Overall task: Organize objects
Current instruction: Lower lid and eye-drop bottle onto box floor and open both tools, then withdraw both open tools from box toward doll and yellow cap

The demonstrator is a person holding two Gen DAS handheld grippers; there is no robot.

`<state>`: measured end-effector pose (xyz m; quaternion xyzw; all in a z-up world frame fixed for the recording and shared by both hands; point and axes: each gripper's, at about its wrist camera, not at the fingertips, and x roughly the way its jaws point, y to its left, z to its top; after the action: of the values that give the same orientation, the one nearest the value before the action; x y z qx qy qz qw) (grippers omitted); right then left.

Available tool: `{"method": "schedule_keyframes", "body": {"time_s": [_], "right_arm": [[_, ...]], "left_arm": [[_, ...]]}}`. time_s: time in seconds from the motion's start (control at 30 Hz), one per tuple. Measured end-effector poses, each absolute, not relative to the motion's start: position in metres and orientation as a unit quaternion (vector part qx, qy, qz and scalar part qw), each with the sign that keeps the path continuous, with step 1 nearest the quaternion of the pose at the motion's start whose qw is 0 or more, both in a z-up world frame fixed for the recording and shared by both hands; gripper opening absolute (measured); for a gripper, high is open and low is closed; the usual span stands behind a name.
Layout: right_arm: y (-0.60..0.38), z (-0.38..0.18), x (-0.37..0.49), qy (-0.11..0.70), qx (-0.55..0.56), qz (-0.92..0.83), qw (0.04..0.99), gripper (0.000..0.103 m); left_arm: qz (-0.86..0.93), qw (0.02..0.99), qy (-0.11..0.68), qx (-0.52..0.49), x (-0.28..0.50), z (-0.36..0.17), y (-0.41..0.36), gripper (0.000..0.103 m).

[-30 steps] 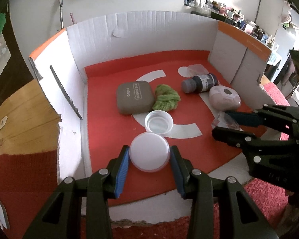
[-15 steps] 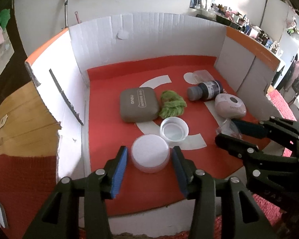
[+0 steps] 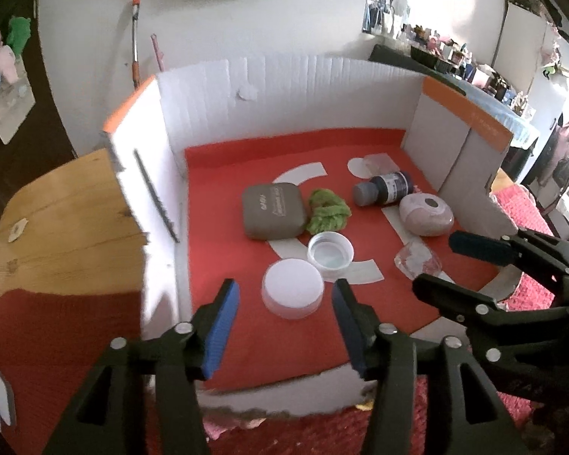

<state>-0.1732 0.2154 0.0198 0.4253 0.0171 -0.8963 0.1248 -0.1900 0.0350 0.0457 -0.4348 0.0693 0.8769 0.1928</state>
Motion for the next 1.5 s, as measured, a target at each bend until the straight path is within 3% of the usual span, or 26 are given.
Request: {"method": "schedule_keyframes", "body": {"time_s": [0.1,0.17,0.3,0.4,0.63,0.73,0.87,1.03,1.5], "right_arm": [[0.215,0.024,-0.167,0.013,0.42,-0.899,0.124,0.057],[0.214,0.026,-0.164,0.011,0.417,-0.9,0.124,0.063],[0.214,0.033,-0.154,0.004,0.41,-0.904,0.126,0.065],[0.215,0.038,-0.147,0.001,0.403,-0.907,0.126,0.076],[0.216,0.048,-0.13,-0.001,0.389,-0.913,0.122,0.084],[0.215,0.052,-0.123,-0.002,0.383,-0.916,0.122,0.085],[0.212,0.055,-0.114,-0.001,0.377,-0.918,0.123,0.095],[0.208,0.057,-0.104,0.004,0.372,-0.92,0.121,0.096],[0.204,0.048,-0.086,0.005,0.38,-0.918,0.115,0.096]], "left_arm": [[0.881,0.191,0.065,-0.428,-0.184,0.05,0.029,0.057],[0.883,0.192,0.063,-0.424,-0.179,0.053,0.026,0.061],[0.891,0.185,0.072,-0.408,-0.168,0.058,0.022,0.069],[0.896,0.181,0.077,-0.398,-0.159,0.061,0.019,0.076],[0.903,0.18,0.081,-0.381,-0.14,0.067,0.01,0.088],[0.905,0.182,0.079,-0.375,-0.132,0.069,0.007,0.091],[0.906,0.183,0.086,-0.371,-0.122,0.069,0.004,0.093],[0.909,0.18,0.082,-0.367,-0.113,0.069,-0.001,0.102],[0.906,0.175,0.075,-0.379,-0.102,0.059,-0.011,0.102]]}}
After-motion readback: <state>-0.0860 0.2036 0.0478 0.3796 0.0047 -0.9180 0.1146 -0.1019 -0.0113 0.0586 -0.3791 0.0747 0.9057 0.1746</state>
